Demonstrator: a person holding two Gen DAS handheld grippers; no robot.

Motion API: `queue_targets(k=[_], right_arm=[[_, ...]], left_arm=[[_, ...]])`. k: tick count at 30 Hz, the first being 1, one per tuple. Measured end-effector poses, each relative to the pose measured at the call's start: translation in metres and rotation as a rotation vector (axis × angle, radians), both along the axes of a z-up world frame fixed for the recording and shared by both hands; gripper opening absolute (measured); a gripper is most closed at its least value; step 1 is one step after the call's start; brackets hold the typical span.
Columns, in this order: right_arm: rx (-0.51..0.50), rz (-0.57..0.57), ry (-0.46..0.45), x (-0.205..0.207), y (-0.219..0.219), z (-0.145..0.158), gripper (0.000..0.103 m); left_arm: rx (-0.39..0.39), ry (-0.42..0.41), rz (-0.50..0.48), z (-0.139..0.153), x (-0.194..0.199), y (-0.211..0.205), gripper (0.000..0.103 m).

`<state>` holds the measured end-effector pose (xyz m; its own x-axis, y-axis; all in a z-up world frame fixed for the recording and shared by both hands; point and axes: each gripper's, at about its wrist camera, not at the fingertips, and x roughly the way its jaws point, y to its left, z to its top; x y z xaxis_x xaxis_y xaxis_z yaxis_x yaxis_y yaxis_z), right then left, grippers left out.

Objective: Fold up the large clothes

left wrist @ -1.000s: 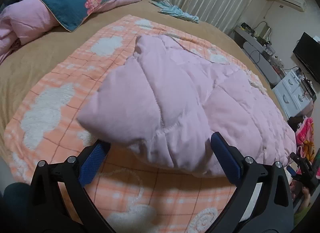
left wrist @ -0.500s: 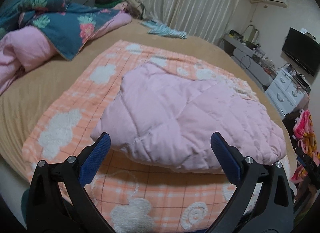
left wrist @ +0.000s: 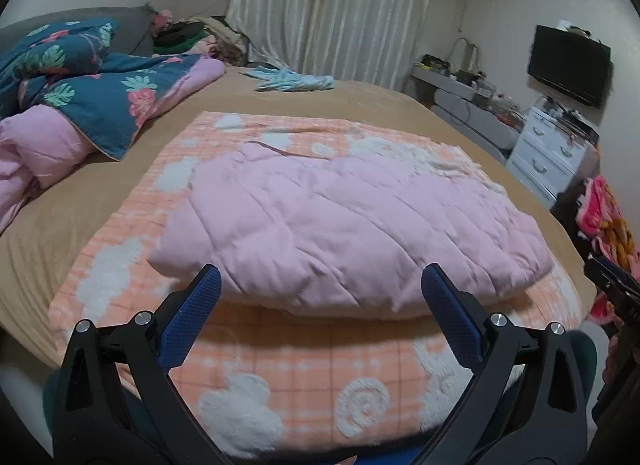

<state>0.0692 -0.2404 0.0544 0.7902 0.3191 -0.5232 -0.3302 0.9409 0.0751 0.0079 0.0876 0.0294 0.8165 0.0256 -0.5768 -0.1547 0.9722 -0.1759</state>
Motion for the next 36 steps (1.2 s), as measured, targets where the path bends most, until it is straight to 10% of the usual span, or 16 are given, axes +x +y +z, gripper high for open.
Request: queue_targets(k=[36], right_arm=[[0.011, 0.165, 0.046, -0.035, 0.049, -0.025, 0.099]], left_arm=[[0.013, 0.036, -0.082, -0.032, -0.019, -0.037, 0.094]])
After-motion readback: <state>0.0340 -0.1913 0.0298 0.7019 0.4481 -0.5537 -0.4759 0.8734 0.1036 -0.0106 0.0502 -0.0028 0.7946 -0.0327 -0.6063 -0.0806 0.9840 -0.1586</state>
